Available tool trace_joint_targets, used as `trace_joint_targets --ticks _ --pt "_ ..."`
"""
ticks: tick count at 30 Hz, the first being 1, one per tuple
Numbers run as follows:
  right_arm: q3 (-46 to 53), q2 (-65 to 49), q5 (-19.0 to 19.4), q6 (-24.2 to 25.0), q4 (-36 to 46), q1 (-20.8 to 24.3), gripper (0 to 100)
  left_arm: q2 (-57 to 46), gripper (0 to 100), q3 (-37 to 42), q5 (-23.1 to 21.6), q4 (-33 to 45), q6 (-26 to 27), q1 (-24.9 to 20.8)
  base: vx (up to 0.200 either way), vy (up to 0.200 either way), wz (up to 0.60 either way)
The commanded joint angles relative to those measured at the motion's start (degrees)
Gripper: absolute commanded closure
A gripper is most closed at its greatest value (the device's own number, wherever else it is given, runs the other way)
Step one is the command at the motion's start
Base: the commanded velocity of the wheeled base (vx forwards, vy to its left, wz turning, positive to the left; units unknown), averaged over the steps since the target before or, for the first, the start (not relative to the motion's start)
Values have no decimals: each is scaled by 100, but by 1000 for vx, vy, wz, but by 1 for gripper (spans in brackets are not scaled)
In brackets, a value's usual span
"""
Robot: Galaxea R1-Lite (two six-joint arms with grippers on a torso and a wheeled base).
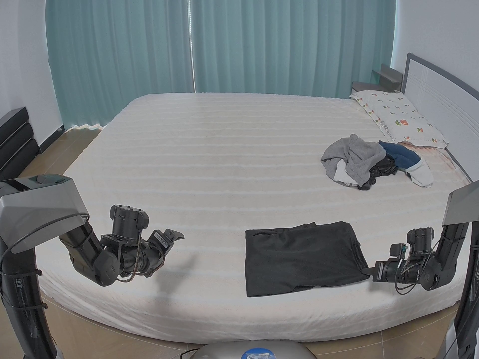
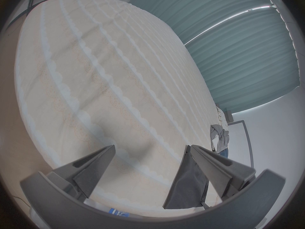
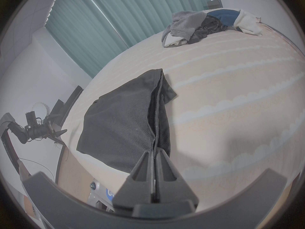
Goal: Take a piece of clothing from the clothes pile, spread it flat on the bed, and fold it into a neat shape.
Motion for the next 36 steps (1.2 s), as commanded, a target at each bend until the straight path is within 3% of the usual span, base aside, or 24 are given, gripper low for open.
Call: trace_joint_targets --ticks 1,9,11,15,23,28,36 --pt "9 29 3 -16 -2 -13 0 5 0 -1 1 0 1 -1 0 0 0" --pt "-202 -147 117 203 -73 -66 0 14 0 -1 1 -9 1 -1 0 0 0" --pt "-528 -173 117 1073 -152 5 0 14 0 -1 1 -9 1 -1 0 0 0" --pt "-976 46 -24 2242 -336 242 0 14 0 -19 1 0 -8 -1 100 0 0" --pt "-1784 530 -604 2585 -407 497 0 14 0 -1 1 -9 1 -1 100 0 0" --pt "-2189 705 -604 3077 -424 611 0 14 0 -1 1 -9 1 -1 0 0 0" --pt "-2241 776 -612 3139 -969 611 0 22 0 -10 1 -9 1 -10 0 0 0"
